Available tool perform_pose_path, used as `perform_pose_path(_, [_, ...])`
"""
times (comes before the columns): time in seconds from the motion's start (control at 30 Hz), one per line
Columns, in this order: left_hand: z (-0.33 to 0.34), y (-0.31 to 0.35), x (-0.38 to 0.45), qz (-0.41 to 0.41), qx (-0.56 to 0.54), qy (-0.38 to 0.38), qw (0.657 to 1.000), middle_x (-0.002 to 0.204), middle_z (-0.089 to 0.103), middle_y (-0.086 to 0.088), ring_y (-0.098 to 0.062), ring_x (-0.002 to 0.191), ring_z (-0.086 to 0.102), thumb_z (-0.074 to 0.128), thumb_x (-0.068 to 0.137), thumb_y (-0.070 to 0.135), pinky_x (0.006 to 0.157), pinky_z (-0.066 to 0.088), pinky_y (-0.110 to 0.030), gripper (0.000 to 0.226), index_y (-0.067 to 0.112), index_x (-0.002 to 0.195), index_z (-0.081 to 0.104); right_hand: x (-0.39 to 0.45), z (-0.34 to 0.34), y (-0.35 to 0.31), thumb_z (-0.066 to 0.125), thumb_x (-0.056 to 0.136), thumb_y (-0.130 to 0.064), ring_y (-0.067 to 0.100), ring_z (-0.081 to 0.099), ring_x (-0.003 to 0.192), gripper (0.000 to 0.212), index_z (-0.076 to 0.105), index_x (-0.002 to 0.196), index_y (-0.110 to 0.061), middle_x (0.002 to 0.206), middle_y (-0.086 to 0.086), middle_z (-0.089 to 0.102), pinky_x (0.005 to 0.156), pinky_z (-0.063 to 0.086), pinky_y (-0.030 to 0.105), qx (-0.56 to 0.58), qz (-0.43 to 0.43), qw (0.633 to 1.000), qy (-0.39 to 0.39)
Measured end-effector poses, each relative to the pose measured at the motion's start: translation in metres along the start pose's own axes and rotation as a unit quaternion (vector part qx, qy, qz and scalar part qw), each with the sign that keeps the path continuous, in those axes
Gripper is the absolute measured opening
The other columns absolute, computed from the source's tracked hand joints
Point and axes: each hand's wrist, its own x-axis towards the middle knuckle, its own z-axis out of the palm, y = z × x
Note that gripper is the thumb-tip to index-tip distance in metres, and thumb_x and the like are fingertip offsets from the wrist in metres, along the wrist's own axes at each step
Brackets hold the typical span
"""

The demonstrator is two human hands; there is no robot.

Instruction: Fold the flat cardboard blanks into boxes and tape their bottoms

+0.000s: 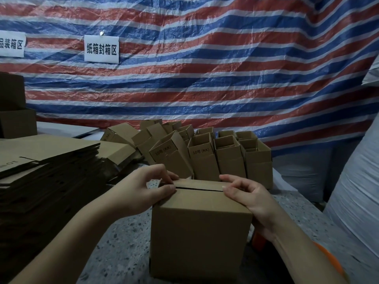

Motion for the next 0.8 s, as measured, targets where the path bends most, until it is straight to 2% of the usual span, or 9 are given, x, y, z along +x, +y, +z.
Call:
perform_pose_path(0.17, [0.004, 0.021, -0.006, -0.025, 0.113, 0.003, 0.993, 0.112, 0.054, 0.033, 0.006, 0.111, 0.049, 0.056, 0.096, 0.035, 0.099, 0.042, -0.028, 0.004, 0.039, 0.096, 0.059, -0.002, 0.001, -0.005, 0.078, 0.064, -0.035, 0.016, 0.056, 0.118, 0.012, 0.076, 0.062, -0.024, 0.122, -0.018, 0.065, 0.103, 0.047, 0.048, -0.043, 0.004, 0.999, 0.007])
perform_pose_path(0.27, [0.008, 0.037, -0.008, -0.011, 0.274, 0.014, 0.962, 0.113, 0.055, 0.024, -0.002, 0.119, 0.043, 0.043, 0.101, 0.033, 0.12, 0.012, -0.042, 0.011, 0.037, 0.104, 0.052, 0.0, 0.0, -0.004, 0.08, 0.075, -0.026, 0.014, 0.056, 0.117, 0.011, 0.077, 0.065, -0.021, 0.121, -0.019, 0.065, 0.104, 0.046, 0.048, -0.06, 0.013, 0.998, 0.006])
perform_pose_path(0.33, [0.016, 0.049, -0.005, 0.021, 0.33, 0.026, 0.943, 0.126, 0.057, 0.015, -0.007, 0.131, 0.039, 0.036, 0.102, 0.03, 0.121, 0.006, -0.039, 0.019, 0.034, 0.112, 0.051, 0.002, -0.001, -0.003, 0.078, 0.082, -0.021, 0.013, 0.055, 0.118, 0.017, 0.076, 0.066, -0.02, 0.122, -0.018, 0.065, 0.104, 0.045, 0.047, -0.07, 0.012, 0.997, 0.01])
perform_pose_path(0.4, [0.028, 0.06, -0.003, 0.037, 0.312, 0.036, 0.949, 0.143, 0.048, 0.009, -0.011, 0.138, 0.034, 0.033, 0.103, 0.039, 0.118, 0.012, -0.029, 0.033, 0.031, 0.132, 0.047, 0.004, -0.003, -0.001, 0.078, 0.084, -0.021, 0.013, 0.056, 0.118, 0.02, 0.076, 0.064, -0.022, 0.123, -0.018, 0.065, 0.103, 0.046, 0.045, -0.078, 0.011, 0.997, 0.011])
perform_pose_path(0.47, [0.043, 0.065, -0.002, 0.036, 0.301, 0.011, 0.953, 0.16, 0.025, 0.01, -0.011, 0.147, 0.019, 0.025, 0.099, 0.06, 0.114, 0.002, -0.025, 0.059, 0.033, 0.152, 0.025, 0.005, -0.004, 0.0, 0.077, 0.084, -0.023, 0.013, 0.056, 0.117, 0.019, 0.076, 0.064, -0.023, 0.124, -0.019, 0.064, 0.101, 0.048, 0.043, -0.082, 0.008, 0.997, 0.005])
perform_pose_path(0.53, [0.056, 0.064, -0.004, 0.031, 0.346, -0.04, 0.937, 0.165, 0.008, 0.01, -0.01, 0.15, 0.006, 0.016, 0.09, 0.077, 0.112, -0.008, -0.03, 0.079, 0.035, 0.156, 0.007, 0.005, -0.004, 0.001, 0.077, 0.084, -0.025, 0.012, 0.057, 0.116, 0.016, 0.077, 0.067, -0.025, 0.125, -0.02, 0.063, 0.094, 0.05, 0.039, -0.089, 0.01, 0.996, 0.001])
perform_pose_path(0.63, [0.064, 0.056, -0.005, 0.022, 0.399, -0.063, 0.915, 0.165, 0.01, 0.007, -0.013, 0.151, 0.007, 0.012, 0.082, 0.084, 0.121, 0.0, -0.039, 0.09, 0.033, 0.157, 0.009, 0.007, -0.004, 0.0, 0.076, 0.085, -0.025, 0.013, 0.057, 0.113, 0.014, 0.076, 0.071, -0.023, 0.127, -0.018, 0.061, 0.083, 0.051, 0.031, -0.095, 0.025, 0.995, -0.007])
perform_pose_path(0.73, [0.063, 0.055, -0.001, 0.026, 0.401, -0.075, 0.913, 0.164, 0.014, 0.009, -0.013, 0.151, 0.01, 0.011, 0.079, 0.085, 0.122, 0.005, -0.041, 0.092, 0.035, 0.156, 0.012, 0.005, -0.004, -0.009, 0.072, 0.09, -0.028, 0.008, 0.054, 0.115, 0.007, 0.069, 0.094, -0.023, 0.137, -0.016, 0.052, 0.077, 0.05, 0.021, -0.157, 0.014, 0.987, -0.023])
perform_pose_path(0.8, [0.061, 0.056, 0.0, 0.03, 0.402, -0.083, 0.912, 0.164, 0.014, 0.01, -0.012, 0.151, 0.01, 0.005, 0.073, 0.085, 0.122, 0.006, -0.041, 0.096, 0.037, 0.155, 0.012, 0.003, -0.004, -0.016, 0.061, 0.097, -0.04, 0.005, 0.038, 0.133, 0.026, 0.059, 0.123, -0.036, 0.151, -0.021, 0.034, 0.098, 0.048, 0.028, -0.315, -0.028, 0.948, -0.03])
